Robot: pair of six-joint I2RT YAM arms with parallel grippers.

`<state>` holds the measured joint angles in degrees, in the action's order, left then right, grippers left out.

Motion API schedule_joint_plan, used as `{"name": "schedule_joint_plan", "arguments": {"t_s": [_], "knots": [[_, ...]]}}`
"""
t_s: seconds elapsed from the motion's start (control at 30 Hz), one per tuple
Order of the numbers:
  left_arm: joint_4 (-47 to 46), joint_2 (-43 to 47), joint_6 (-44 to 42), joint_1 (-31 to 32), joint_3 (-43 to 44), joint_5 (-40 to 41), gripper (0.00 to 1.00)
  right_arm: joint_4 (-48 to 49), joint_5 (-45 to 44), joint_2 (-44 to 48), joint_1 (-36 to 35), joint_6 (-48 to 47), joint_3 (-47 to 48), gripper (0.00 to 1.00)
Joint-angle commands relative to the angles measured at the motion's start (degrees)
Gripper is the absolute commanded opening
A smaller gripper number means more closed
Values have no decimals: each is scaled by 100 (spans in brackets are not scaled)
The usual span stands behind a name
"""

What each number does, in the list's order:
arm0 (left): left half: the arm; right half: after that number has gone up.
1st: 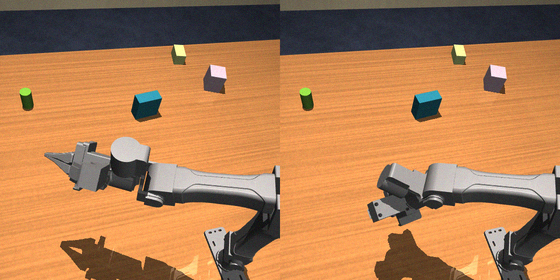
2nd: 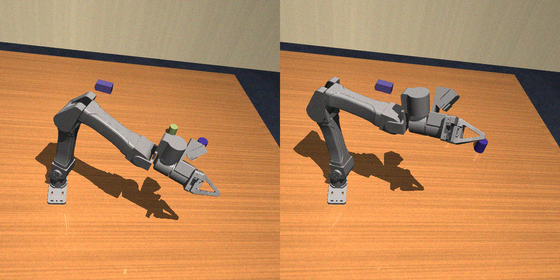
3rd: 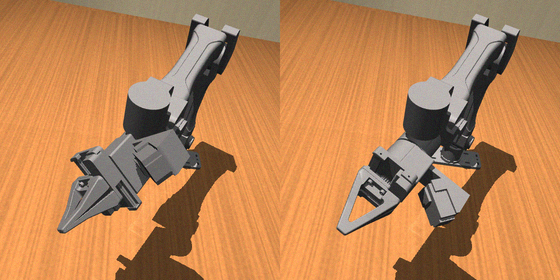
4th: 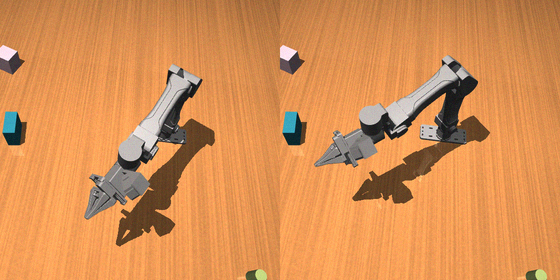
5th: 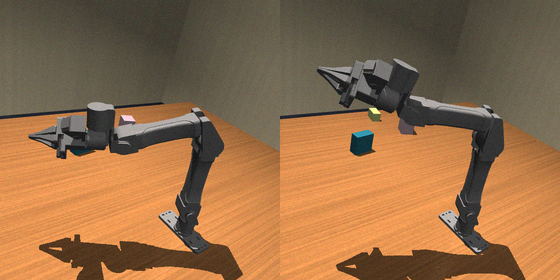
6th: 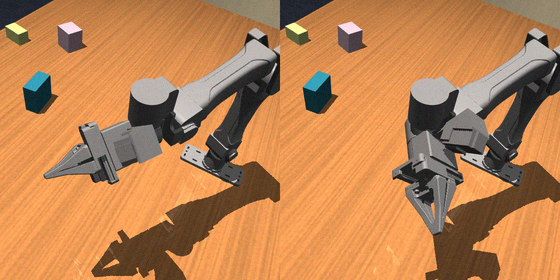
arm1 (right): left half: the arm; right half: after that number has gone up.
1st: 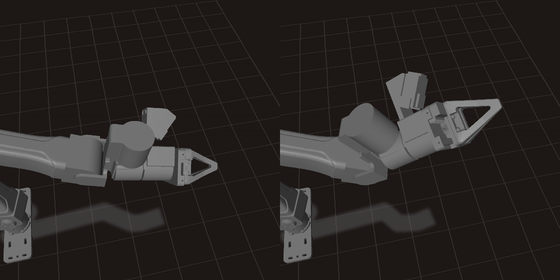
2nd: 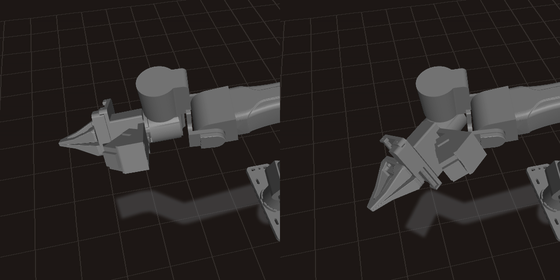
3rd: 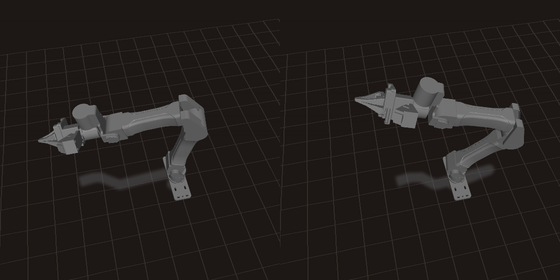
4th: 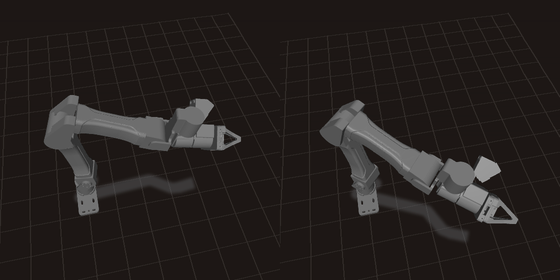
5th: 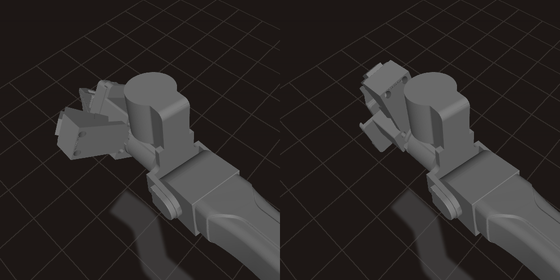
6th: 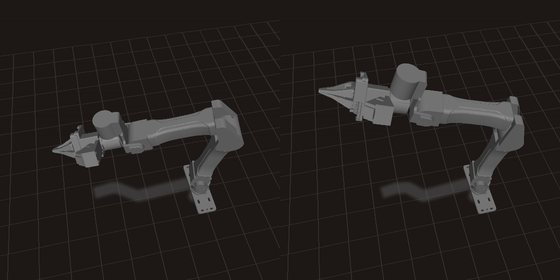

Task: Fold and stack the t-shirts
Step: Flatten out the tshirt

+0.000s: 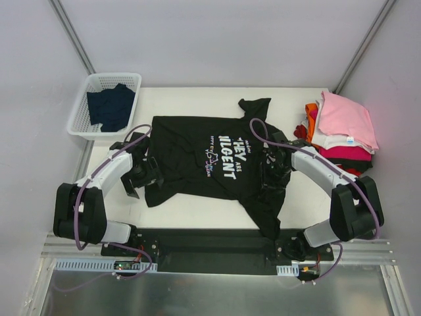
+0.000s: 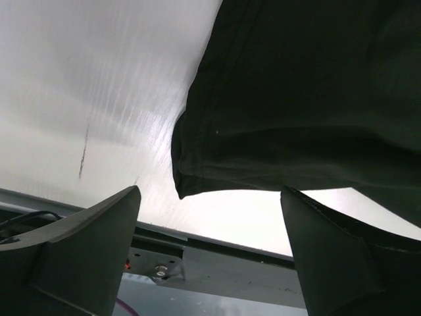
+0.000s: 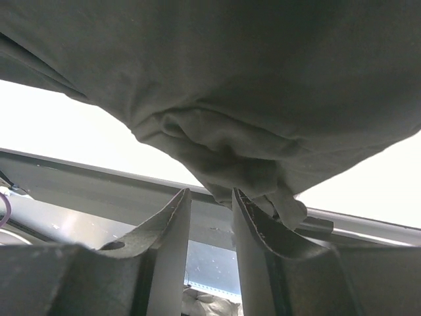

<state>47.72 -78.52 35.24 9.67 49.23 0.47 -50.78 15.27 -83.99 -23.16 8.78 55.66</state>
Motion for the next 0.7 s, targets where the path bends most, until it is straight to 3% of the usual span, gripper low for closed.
{"name": "schedule_joint_plan", "arguments": {"t_s": [0.0, 0.17, 0.33, 0.57, 0.67], "knots": [[-316, -312, -176, -18, 51, -38, 83, -168, -94, -92, -92, 63, 261, 34], [-466, -532, -141, -18, 122, -109, 75, -239, -182, -74, -110, 72, 288, 34], [-772, -594, -141, -18, 34, -117, 50, -239, -226, -100, -145, 72, 235, 34], [-800, -445, -105, -27, -63, -188, 47, -248, -270, -135, -180, 80, 191, 34], [-809, -462, -141, -18, -133, -161, 38, -222, -270, -206, -207, 89, 217, 34]]}}
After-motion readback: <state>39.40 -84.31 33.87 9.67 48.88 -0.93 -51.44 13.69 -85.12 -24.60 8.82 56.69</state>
